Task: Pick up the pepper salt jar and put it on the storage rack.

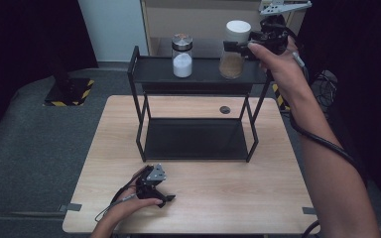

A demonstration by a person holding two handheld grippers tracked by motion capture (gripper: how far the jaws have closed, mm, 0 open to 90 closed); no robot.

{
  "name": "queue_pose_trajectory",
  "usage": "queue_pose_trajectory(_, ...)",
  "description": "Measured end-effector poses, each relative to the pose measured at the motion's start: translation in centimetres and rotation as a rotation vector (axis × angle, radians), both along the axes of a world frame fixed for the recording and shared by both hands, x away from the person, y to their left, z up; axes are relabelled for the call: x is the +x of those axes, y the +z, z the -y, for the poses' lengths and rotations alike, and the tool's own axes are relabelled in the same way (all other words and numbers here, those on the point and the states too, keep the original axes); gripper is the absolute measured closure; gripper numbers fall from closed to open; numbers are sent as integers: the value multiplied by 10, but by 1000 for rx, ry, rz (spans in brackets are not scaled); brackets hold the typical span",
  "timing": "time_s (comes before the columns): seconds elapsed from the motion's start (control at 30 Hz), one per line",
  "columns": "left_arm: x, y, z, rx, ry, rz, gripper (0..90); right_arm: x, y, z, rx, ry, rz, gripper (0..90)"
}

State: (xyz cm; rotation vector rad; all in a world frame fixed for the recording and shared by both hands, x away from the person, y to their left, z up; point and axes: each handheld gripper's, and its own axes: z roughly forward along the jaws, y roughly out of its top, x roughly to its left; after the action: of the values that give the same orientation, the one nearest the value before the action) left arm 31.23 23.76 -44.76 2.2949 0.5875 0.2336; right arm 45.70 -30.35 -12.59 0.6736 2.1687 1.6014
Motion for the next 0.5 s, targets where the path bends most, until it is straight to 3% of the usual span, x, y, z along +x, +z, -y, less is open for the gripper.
queue_pose_trajectory(0.5, 1, 0, -1, -1, -4, 0, 0, 15, -10, -11, 0, -20, -27, 361)
